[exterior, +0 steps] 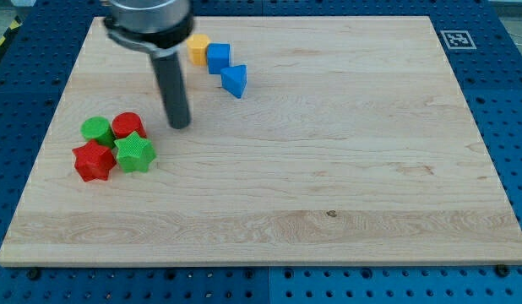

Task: Slightly push the red circle towards bottom

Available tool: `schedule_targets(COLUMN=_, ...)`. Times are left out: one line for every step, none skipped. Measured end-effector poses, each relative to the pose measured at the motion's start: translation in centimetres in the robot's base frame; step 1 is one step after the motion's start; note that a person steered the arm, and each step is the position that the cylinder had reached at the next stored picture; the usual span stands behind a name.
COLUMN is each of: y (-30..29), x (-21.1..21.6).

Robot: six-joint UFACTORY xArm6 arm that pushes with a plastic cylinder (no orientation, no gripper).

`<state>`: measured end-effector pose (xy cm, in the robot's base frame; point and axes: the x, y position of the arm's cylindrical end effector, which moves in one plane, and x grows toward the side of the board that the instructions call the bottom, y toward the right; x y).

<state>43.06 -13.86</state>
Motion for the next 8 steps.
schedule_targets(y=-3.0, x=0.0)
schedule_targets(y=-3.0, x=0.0)
schedule_targets(y=-1.5, x=0.0)
schedule_targets(y=-0.4, x=-0.1)
schedule_targets(y=-2.2, x=-2.4)
schedule_targets(y=-3.8, x=-4.5)
schedule_targets(y=-4.1, x=-4.8)
schedule_targets(y=-3.1, x=-4.0)
